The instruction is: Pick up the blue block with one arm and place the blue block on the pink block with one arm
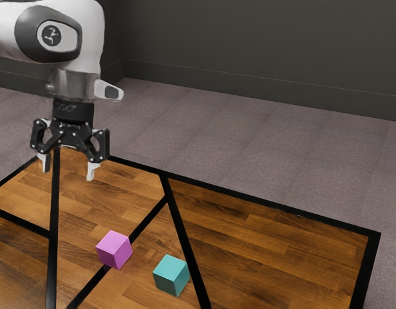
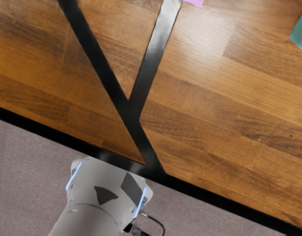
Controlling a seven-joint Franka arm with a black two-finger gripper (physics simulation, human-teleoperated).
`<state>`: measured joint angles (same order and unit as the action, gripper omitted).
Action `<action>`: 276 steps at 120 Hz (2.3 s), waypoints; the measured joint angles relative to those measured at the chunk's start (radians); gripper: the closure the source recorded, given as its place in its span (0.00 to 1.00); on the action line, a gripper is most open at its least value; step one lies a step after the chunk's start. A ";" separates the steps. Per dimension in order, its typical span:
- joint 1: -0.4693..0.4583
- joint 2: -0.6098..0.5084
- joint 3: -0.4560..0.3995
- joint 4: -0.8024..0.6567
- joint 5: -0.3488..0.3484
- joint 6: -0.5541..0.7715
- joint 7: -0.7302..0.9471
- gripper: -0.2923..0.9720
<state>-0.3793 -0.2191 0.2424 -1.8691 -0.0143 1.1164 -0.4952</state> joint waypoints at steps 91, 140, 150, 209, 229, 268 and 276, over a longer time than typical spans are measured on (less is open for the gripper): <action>-0.090 0.189 0.015 -0.233 -0.198 0.816 -0.846 0.23; 0.024 0.222 -0.138 -0.412 0.039 1.067 -0.460 0.24; 0.036 0.220 -0.167 -0.452 0.043 1.127 -0.399 0.24; 0.004 0.198 -0.253 -0.573 0.058 1.347 -0.113 0.24; 0.086 0.137 -0.278 -0.655 0.095 1.376 -0.058 0.25; 0.070 0.182 -0.309 -0.655 0.109 1.425 -0.008 0.26; 0.069 0.189 -0.320 -0.653 0.109 1.438 -0.004 0.26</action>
<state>-0.3101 -0.0303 -0.0777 -2.5219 0.0949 2.5549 -0.4993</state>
